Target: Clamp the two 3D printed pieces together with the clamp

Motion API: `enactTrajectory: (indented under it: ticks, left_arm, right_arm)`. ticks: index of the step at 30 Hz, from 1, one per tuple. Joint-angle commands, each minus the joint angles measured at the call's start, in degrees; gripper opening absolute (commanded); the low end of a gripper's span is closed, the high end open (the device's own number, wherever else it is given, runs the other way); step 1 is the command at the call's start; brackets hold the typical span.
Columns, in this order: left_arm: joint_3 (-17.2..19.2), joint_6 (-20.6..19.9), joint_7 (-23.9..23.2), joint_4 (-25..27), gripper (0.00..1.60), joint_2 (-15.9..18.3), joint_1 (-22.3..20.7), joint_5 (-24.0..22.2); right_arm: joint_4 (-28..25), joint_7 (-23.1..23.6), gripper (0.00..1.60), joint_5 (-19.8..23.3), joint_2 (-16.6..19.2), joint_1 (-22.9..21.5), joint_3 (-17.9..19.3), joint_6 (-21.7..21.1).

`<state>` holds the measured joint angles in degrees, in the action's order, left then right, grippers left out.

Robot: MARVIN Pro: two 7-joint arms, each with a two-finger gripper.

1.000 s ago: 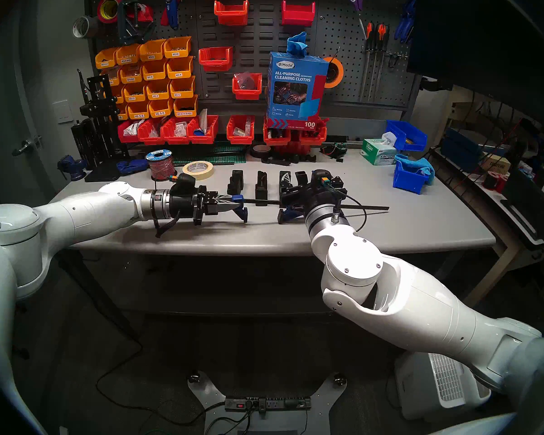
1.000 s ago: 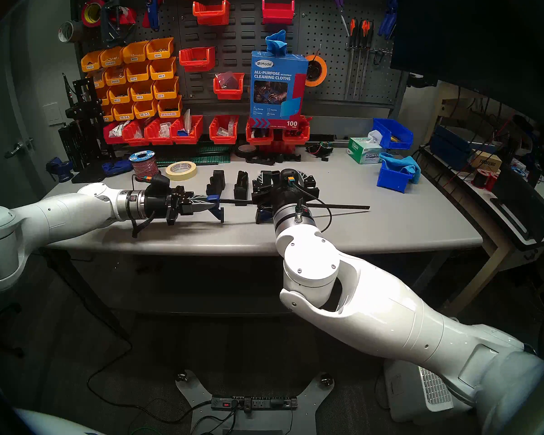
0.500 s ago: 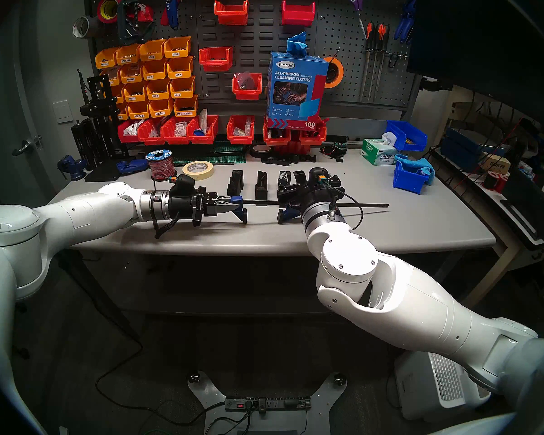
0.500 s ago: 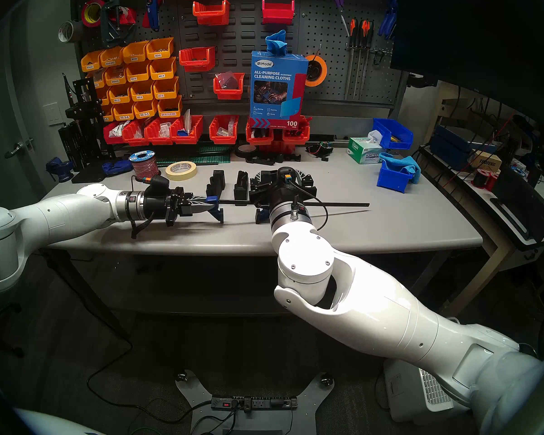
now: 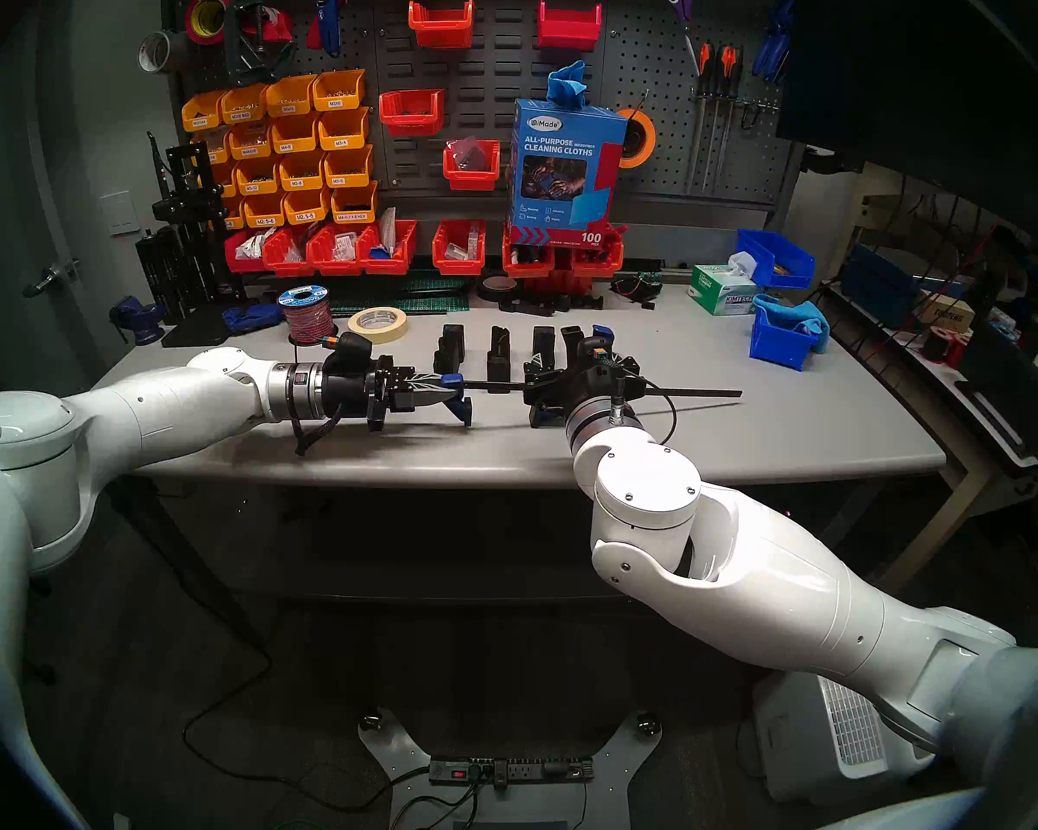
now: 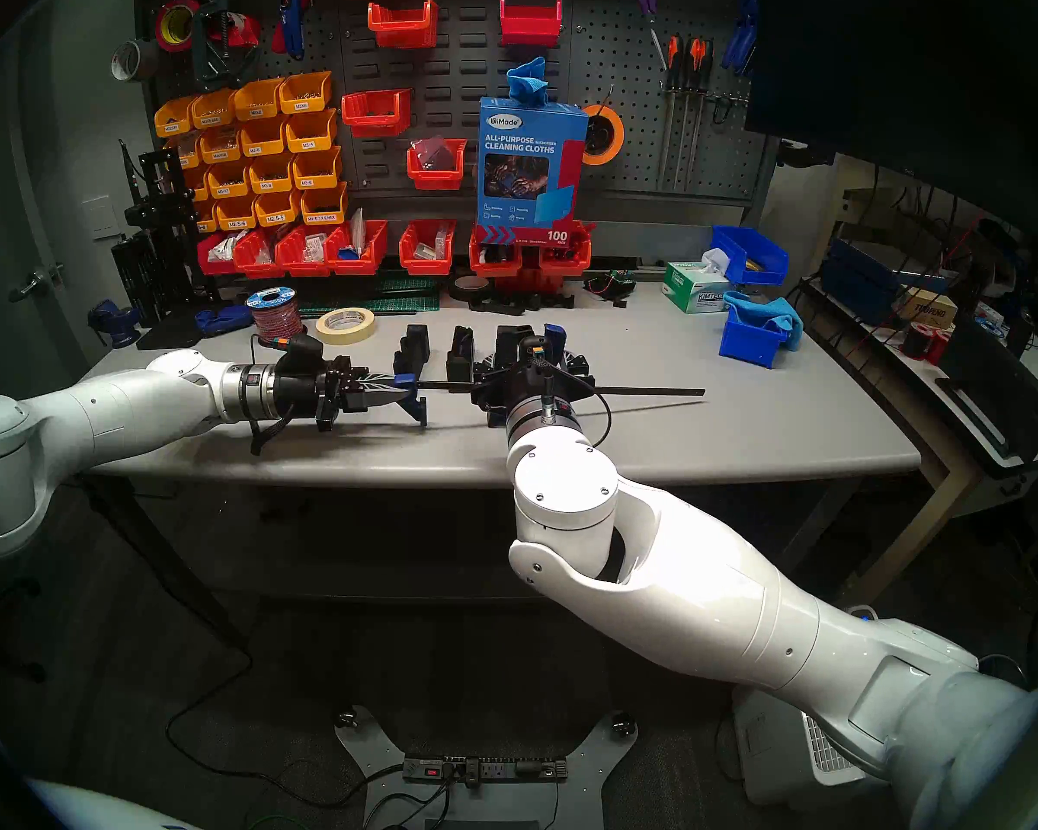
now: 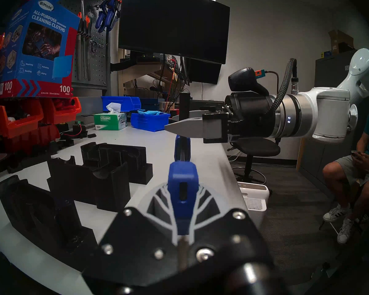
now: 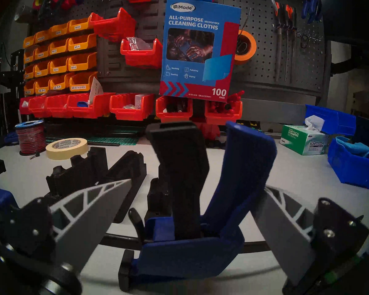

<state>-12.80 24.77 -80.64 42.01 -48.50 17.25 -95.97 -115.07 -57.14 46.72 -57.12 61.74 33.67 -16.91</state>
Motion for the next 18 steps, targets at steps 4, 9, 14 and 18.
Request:
enactTrajectory:
  ticks: [4, 9, 14, 18]
  left_arm:
    - [0.9, -0.1, -4.4, 0.1, 0.0, -0.3, -0.6, -0.1]
    - [1.0, -0.1, -4.4, 0.1, 0.0, -0.3, -0.6, 0.0]
    - [1.0, -0.1, -4.4, 0.1, 0.0, -0.3, -0.5, 0.0]
    - [1.2, -0.2, -4.4, 0.1, 0.0, -0.3, -0.5, 0.1]
  right_arm:
    - [-1.2, 1.3, 1.6, -0.3, -0.3, -0.5, -0.5, 1.2]
    - [-1.8, 1.5, 1.6, -1.4, 1.7, -0.5, -0.5, 2.6]
    - [-2.1, 1.6, 1.6, -1.3, 3.7, -0.7, 0.4, 3.2]
    - [-2.4, 2.1, 1.6, -1.0, 5.1, -0.4, 0.9, 3.8]
